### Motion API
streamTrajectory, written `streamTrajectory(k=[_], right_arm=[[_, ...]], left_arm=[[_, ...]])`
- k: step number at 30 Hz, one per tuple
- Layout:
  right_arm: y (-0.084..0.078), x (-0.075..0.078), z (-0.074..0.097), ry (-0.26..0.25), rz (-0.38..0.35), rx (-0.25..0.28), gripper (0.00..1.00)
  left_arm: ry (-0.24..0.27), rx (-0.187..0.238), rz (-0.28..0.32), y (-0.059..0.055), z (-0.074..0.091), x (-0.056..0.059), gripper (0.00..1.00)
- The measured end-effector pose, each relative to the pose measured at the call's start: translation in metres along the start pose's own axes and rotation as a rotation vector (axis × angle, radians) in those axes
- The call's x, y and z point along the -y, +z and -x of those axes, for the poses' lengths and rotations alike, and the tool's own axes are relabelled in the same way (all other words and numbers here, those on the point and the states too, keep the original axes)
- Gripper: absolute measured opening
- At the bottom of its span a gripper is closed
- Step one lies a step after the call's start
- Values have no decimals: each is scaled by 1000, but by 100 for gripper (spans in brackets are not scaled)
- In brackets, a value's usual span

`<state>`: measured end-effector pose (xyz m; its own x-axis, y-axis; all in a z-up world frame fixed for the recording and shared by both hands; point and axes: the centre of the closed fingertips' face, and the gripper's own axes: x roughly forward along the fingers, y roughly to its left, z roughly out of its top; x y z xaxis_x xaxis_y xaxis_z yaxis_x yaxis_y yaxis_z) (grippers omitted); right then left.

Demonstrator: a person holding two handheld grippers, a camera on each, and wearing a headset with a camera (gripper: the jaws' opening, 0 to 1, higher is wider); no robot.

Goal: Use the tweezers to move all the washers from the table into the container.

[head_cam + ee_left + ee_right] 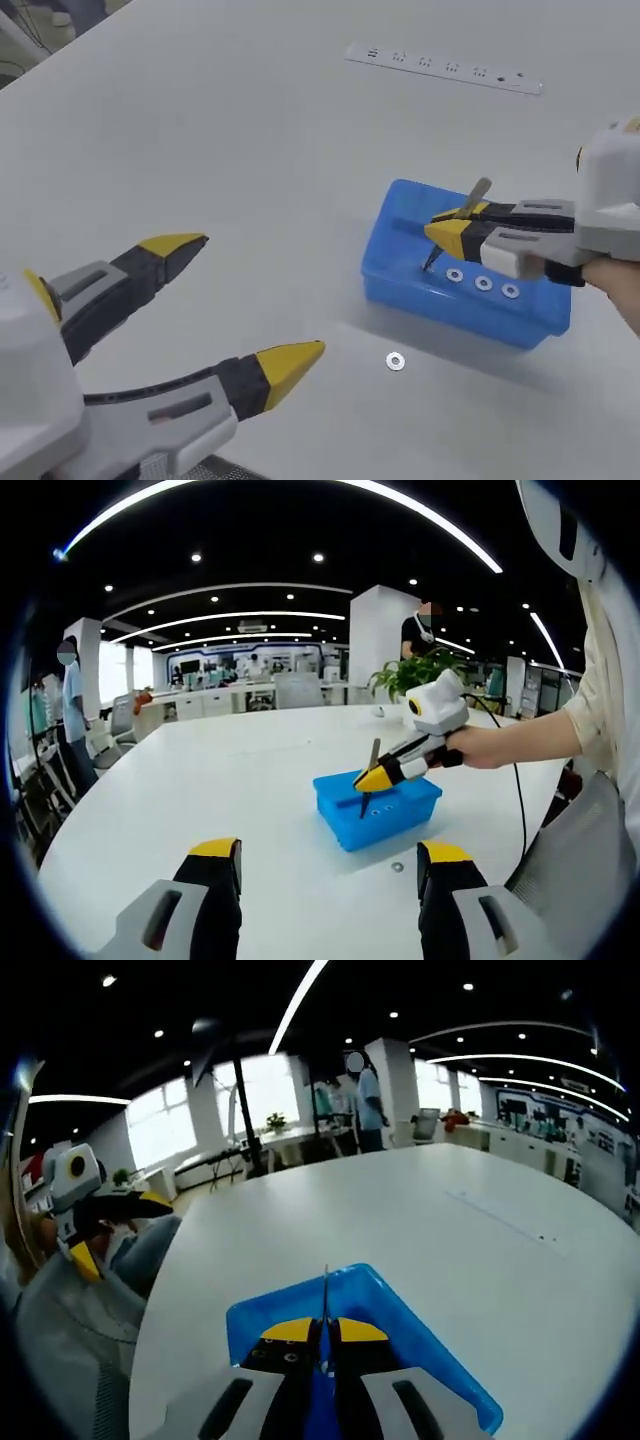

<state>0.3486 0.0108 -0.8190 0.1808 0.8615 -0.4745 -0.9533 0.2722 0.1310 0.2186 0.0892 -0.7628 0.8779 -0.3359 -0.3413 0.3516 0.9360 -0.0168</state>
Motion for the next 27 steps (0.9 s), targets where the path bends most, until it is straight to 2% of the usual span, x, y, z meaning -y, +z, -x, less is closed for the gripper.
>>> streamTrajectory(k=[6,9,14,16,20,24,27], right_arm=[[5,3,5,-26,38,32,4],[18,1,12,-24,21,99,4],[36,-7,27,-16,27,171,4],[45,-13,33,-4,26,203,4],[53,-30,40,37,45,223,4],[54,-47,43,81,49,226,4],[47,-63,42,119,59,199,3]], left_arm=[[3,4,1,1,0,-1,72],[5,5,2,1,0,-1,72],[3,3,0,1,0,0,72],[3,4,0,1,1,-1,72],[1,2,-1,0,1,0,72],[-1,1,-1,0,1,-1,72],[1,3,-1,0,1,-1,72]])
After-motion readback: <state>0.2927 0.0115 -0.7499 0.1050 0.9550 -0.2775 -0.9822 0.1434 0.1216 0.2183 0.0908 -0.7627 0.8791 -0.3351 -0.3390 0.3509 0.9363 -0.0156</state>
